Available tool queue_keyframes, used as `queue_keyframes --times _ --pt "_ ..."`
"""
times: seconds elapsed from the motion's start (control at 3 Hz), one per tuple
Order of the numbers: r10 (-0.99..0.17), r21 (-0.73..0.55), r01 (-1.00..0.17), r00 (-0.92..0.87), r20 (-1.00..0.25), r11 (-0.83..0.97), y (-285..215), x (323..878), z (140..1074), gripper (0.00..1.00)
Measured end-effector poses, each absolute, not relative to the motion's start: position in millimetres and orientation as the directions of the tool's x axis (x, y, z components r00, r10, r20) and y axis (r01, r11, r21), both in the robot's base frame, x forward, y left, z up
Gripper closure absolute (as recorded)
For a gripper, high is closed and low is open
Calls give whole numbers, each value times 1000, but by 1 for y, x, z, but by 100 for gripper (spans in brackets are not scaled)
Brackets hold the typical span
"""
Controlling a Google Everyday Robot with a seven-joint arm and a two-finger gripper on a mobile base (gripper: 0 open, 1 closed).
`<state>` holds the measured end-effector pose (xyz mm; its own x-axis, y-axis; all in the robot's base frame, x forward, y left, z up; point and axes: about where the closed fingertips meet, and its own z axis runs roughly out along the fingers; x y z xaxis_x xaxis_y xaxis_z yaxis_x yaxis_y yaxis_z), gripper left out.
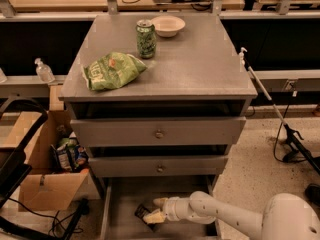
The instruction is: Place rxbar chocolate into bottom drawer
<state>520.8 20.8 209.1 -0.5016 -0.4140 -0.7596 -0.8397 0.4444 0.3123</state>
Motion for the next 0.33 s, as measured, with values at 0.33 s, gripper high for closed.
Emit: queue_keyframes --times 0.33 --pt "-414 314 -840 -502 -759 442 22 520 209 0"
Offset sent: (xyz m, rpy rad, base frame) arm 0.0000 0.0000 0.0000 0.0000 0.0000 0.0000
